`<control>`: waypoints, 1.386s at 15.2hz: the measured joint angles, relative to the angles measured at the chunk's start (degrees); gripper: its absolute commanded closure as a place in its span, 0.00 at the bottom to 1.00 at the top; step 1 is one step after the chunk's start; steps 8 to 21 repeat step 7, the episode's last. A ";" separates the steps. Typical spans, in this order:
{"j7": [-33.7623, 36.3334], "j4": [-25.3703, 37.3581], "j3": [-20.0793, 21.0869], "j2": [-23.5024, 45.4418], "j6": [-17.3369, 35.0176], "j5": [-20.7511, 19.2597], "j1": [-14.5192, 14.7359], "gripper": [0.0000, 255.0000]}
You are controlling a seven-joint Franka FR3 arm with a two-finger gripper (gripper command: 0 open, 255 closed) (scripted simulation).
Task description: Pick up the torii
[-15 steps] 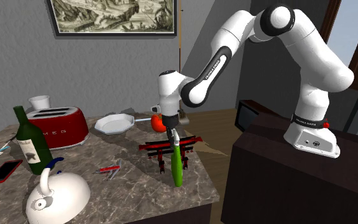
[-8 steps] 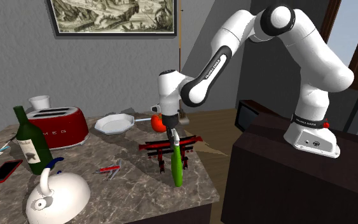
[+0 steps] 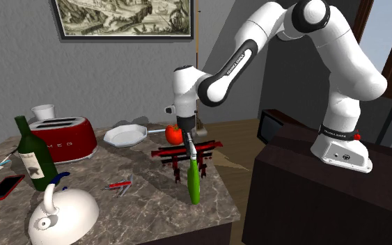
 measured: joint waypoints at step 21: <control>-0.67 0.14 0.95 -3.33 -3.39 1.20 -0.85 1.00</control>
